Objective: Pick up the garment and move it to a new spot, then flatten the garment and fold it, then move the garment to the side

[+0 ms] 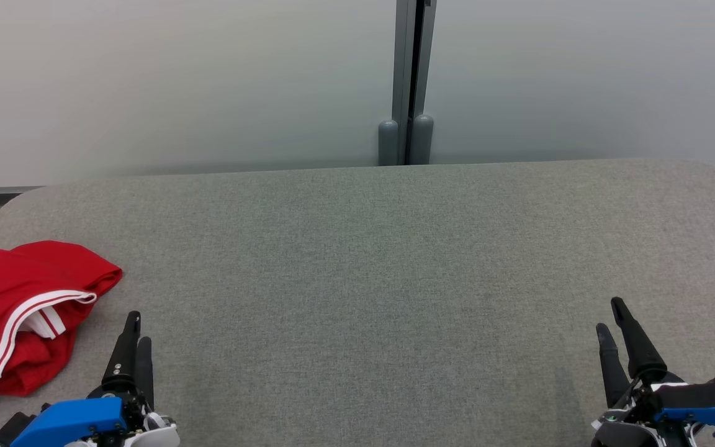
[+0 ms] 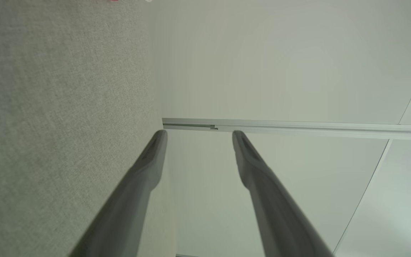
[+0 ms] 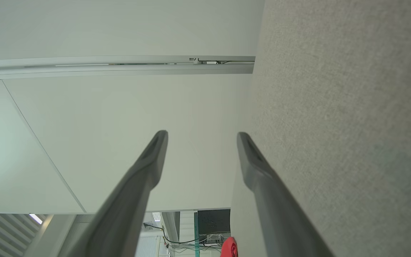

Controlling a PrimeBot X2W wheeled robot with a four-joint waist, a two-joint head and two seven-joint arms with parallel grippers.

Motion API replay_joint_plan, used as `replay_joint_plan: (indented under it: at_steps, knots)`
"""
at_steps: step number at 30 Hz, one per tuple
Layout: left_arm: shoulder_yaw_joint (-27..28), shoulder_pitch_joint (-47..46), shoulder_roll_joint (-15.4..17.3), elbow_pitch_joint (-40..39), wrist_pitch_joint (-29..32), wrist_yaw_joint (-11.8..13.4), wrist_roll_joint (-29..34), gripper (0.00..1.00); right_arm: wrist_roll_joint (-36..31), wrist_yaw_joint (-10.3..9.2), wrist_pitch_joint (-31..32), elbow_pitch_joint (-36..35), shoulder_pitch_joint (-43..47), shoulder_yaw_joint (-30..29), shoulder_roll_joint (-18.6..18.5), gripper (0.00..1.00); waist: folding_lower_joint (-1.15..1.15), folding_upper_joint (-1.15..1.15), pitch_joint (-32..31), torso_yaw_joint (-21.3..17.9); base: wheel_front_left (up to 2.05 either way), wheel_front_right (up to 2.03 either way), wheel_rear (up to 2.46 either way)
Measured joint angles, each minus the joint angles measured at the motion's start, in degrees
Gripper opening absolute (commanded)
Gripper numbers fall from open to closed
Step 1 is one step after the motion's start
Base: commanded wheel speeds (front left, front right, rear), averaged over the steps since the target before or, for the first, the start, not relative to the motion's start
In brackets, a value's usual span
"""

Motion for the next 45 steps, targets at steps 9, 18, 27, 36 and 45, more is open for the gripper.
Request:
replay_joint_plan:
  at_steps: [9, 18, 27, 36, 45]
  knots:
    - [0.0, -0.64, 0.04, 0.37, -2.5, 0.0, 7.55, 1.0, -5.1, 0.0, -2.81, 0.33, -0.54, 1.8, -0.74, 1.0, 0.0, 0.0, 0.3, 0.11, 0.0, 0.0, 0.0]
    - [-0.03, -1.92, 0.03, 0.78, -4.8, 0.0, 18.87, 1.0, -15.28, 0.0, -5.09, 1.31, -2.69, 3.3, -1.79, 1.0, 0.01, 0.0, 0.78, 0.25, 0.0, 0.0, 0.0]
    - [-0.52, -2.36, 0.04, 1.92, -6.88, 0.0, 29.99, 1.0, -26.49, 0.0, -7.12, 2.42, -4.28, 3.86, -2.25, 1.0, 0.01, 0.0, 0.97, 0.37, 0.0, 0.0, 0.0]
    - [-2.55, -2.81, 0.33, 2.66, -8.68, 1.23, 40.83, 1.0, -37.15, 0.01, -9.0, 3.7, -4.89, 4.3, -2.35, 1.0, 0.01, 0.0, 1.11, 0.46, 0.0, 0.0, 0.0]
    - [-5.11, -2.81, 1.25, 3.47, -10.49, 2.69, 48.8, 1.0, -46.32, 0.01, -10.8, 5.06, -5.07, 4.77, -2.23, 1.0, 0.0, 0.0, 0.94, 0.44, 0.0, 0.0, 0.0]
